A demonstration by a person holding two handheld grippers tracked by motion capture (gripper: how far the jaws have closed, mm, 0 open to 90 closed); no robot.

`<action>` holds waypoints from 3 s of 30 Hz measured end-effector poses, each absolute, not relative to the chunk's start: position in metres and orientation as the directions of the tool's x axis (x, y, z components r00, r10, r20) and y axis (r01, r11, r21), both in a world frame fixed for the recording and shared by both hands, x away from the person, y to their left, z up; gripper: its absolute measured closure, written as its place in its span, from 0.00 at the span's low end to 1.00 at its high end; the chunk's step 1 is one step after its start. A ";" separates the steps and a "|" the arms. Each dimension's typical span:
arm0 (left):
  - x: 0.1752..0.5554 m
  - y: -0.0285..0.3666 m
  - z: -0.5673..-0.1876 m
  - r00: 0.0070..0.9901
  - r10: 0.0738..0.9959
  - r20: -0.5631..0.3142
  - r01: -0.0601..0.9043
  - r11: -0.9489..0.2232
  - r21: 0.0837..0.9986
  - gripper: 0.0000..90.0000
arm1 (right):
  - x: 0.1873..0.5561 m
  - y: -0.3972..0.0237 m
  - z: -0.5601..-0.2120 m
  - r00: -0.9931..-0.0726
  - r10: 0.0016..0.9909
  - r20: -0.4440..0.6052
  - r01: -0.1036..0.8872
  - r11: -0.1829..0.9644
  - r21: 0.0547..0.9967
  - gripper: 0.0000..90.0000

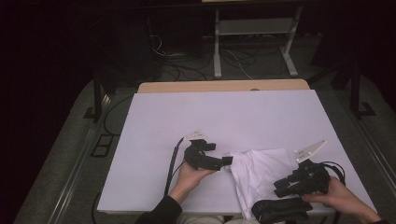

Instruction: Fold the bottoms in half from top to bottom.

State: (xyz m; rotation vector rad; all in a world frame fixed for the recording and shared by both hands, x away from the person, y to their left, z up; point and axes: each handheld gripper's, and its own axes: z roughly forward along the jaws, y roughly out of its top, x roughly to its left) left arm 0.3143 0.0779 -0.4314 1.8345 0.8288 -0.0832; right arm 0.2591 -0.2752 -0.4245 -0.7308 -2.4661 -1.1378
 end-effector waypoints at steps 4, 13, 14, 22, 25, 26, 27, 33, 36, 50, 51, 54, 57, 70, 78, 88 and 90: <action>0.315 0.076 -0.431 0.754 0.497 -0.429 0.576 -0.188 0.795 0.02 | 0.263 -0.282 -0.418 -0.817 0.326 0.477 0.576 0.510 0.639 0.42; 0.318 0.074 -0.432 0.755 0.494 -0.430 0.578 -0.192 0.793 0.02 | 0.273 -0.293 -0.409 -0.808 0.408 0.425 0.583 0.450 0.677 0.15; 0.318 0.074 -0.432 0.755 0.494 -0.431 0.578 -0.191 0.793 0.02 | 0.274 -0.294 -0.409 -0.806 0.415 0.423 0.585 0.442 0.680 0.15; 0.323 0.069 -0.432 0.757 0.489 -0.434 0.581 -0.197 0.790 0.02 | 0.285 -0.307 -0.409 -0.797 0.445 0.409 0.588 0.418 0.692 0.03; 0.324 0.066 -0.432 0.762 0.487 -0.426 0.576 -0.211 0.790 0.02 | 0.289 -0.311 -0.410 -0.797 0.450 0.404 0.587 0.414 0.696 0.03; 0.325 0.065 -0.432 0.764 0.488 -0.421 0.574 -0.217 0.790 0.02 | 0.290 -0.312 -0.411 -0.795 0.453 0.404 0.588 0.412 0.696 0.03; 0.325 0.064 -0.432 0.767 0.488 -0.416 0.571 -0.224 0.790 0.02 | 0.292 -0.313 -0.411 -0.793 0.459 0.400 0.588 0.410 0.697 0.03; 0.329 0.059 -0.435 0.772 0.488 -0.406 0.572 -0.257 0.779 0.03 | 0.301 -0.320 -0.417 -0.775 0.509 0.375 0.600 0.405 0.690 0.04; 0.332 0.058 -0.437 0.773 0.491 -0.403 0.574 -0.268 0.774 0.05 | 0.306 -0.324 -0.420 -0.760 0.544 0.355 0.609 0.405 0.682 0.06; 0.343 0.056 -0.450 0.762 0.498 -0.414 0.596 -0.290 0.749 0.14 | 0.335 -0.340 -0.434 -0.703 0.627 0.335 0.643 0.359 0.677 0.16; 0.344 0.056 -0.450 0.761 0.497 -0.417 0.599 -0.290 0.747 0.14 | 0.336 -0.341 -0.434 -0.701 0.627 0.340 0.646 0.356 0.675 0.17; 0.345 0.055 -0.453 0.758 0.496 -0.424 0.605 -0.291 0.741 0.15 | 0.338 -0.341 -0.436 -0.699 0.630 0.338 0.649 0.361 0.670 0.18; 0.346 0.054 -0.455 0.756 0.496 -0.426 0.608 -0.295 0.737 0.16 | 0.341 -0.340 -0.439 -0.699 0.632 0.335 0.650 0.367 0.665 0.19; 0.347 0.050 -0.461 0.783 0.449 -0.431 0.592 -0.327 0.736 0.39 | 0.351 -0.330 -0.450 -0.708 0.624 0.331 0.654 0.404 0.640 0.35; 0.347 0.048 -0.463 0.796 0.420 -0.436 0.585 -0.346 0.734 0.66 | 0.353 -0.321 -0.454 -0.729 0.619 0.293 0.631 0.442 0.638 0.60; 0.349 0.048 -0.461 0.791 0.428 -0.437 0.591 -0.352 0.726 0.94 | 0.352 -0.319 -0.453 -0.715 0.655 0.243 0.628 0.450 0.634 0.97; 0.348 0.049 -0.459 0.787 0.435 -0.438 0.595 -0.347 0.724 0.94 | 0.352 -0.318 -0.451 -0.715 0.656 0.242 0.629 0.453 0.632 0.98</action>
